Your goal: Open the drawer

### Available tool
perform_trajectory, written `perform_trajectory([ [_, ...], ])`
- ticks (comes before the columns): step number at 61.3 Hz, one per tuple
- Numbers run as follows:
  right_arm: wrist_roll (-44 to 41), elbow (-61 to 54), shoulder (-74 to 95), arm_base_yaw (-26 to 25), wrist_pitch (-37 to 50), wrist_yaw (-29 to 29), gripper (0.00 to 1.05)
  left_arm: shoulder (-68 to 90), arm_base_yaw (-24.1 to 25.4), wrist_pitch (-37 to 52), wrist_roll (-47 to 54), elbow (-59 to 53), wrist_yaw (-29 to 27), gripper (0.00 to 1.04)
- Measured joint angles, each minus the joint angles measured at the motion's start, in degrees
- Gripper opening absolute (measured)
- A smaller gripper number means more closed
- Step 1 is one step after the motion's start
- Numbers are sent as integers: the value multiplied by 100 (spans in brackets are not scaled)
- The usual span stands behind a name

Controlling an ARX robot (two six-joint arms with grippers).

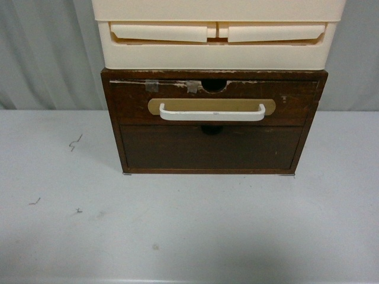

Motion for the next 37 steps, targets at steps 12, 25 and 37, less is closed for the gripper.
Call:
perform_trajectory([
  [12, 0, 0, 0, 0, 0, 0, 98, 0, 0, 0, 0, 0, 0, 98],
  [25, 0, 0, 0, 0, 0, 0, 98, 0, 0, 0, 0, 0, 0, 98],
  [37, 0, 0, 0, 0, 0, 0, 98, 0, 0, 0, 0, 0, 0, 98],
])
